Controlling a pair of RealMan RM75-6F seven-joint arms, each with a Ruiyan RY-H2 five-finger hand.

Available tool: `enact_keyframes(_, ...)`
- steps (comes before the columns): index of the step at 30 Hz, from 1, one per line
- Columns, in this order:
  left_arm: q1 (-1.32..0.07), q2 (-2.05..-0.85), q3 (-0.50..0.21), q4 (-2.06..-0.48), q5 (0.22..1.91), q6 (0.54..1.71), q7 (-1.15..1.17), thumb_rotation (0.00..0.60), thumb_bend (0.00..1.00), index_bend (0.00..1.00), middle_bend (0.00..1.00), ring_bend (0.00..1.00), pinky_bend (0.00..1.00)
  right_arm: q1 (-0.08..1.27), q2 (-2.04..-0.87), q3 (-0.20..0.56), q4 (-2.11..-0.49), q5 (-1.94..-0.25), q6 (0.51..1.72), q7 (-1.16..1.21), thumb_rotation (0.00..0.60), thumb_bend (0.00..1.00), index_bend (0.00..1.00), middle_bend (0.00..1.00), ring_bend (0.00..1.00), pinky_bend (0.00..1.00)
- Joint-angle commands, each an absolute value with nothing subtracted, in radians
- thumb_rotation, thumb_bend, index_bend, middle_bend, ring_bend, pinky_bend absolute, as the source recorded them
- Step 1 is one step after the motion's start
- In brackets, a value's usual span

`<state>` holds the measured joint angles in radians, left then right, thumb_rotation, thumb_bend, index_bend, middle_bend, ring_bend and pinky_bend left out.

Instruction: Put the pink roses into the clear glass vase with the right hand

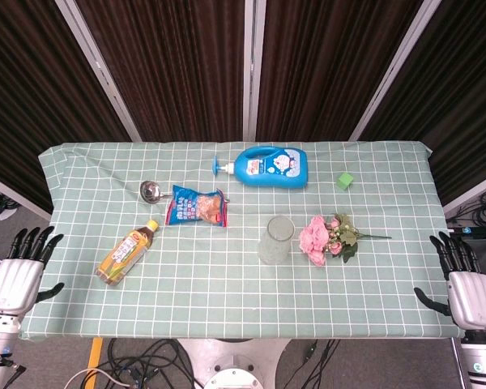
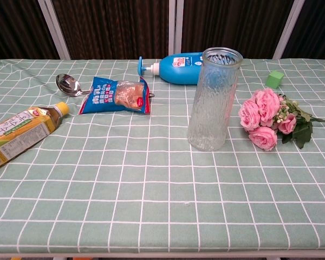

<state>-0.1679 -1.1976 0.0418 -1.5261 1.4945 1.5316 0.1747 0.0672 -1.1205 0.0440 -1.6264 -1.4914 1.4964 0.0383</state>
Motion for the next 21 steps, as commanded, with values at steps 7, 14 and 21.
enact_keyframes(7,-0.161,-1.213,0.021,-1.493,1.494,1.517,0.137,0.600,0.02,0.13,0.05,0.02,0.05,0.081,-1.115,0.055,-1.656,-1.473,1.463,0.023,0.600,0.10,0.00,0.00,0.00,0.00)
enact_keyframes(14,-0.148,-1.211,0.012,-1.515,1.506,1.527,0.145,0.600,0.02,0.13,0.05,0.02,0.05,0.130,-1.107,0.083,-1.692,-1.419,1.378,-0.021,0.600,0.10,0.00,0.00,0.00,0.00)
enact_keyframes(21,-0.139,-1.225,-0.001,-1.524,1.522,1.548,0.154,0.600,0.02,0.13,0.05,0.02,0.05,0.220,-1.092,0.124,-1.722,-1.309,1.219,-0.090,0.600,0.10,0.00,0.00,0.00,0.00)
